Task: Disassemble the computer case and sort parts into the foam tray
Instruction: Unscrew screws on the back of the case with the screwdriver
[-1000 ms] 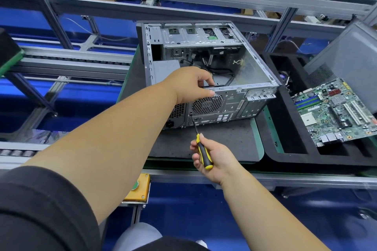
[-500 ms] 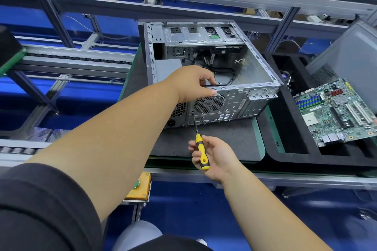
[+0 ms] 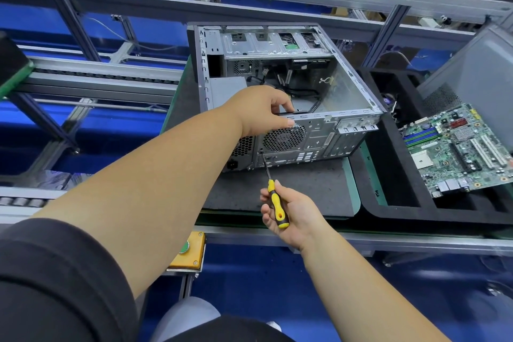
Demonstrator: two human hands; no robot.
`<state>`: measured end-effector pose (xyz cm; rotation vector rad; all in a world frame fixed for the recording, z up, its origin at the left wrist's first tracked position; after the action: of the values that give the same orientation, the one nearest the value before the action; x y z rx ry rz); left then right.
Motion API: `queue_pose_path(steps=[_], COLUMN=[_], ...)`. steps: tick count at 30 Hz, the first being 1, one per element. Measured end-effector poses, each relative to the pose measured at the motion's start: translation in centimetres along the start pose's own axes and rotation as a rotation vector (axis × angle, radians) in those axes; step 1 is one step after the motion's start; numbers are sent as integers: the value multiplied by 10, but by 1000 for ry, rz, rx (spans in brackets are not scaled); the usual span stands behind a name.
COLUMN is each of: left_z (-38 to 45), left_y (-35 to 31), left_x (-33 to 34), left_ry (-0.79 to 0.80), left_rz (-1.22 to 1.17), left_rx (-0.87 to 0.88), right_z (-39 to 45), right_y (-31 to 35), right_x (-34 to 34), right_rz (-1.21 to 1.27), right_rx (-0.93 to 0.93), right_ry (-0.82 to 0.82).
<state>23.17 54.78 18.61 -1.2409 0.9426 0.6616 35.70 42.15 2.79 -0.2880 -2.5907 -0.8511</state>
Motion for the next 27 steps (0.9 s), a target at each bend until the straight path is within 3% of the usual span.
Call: queue_pose_path(steps=[22, 27], left_z=[-3, -3], left_y=[-2, -2], left_x=[-1, -2], left_ry=[9, 11], left_rz=[11, 12], left_rx=[-10, -12], right_z=[8, 8], right_y=[-1, 6], right_x=[-1, 1], right_rz=[-35, -173], right_rx=[-39, -165], right_ry=[-117, -173])
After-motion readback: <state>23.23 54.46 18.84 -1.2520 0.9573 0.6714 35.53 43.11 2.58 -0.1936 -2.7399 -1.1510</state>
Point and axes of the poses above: each hand's wrist, its own z-axis towards the middle knuckle, its own x-axis out of the palm, y = z × x, the point moved 7 cm from there along z, towards the middle knuckle, and after that the axes turned 4 degrees about z, right-handed, at the moved point
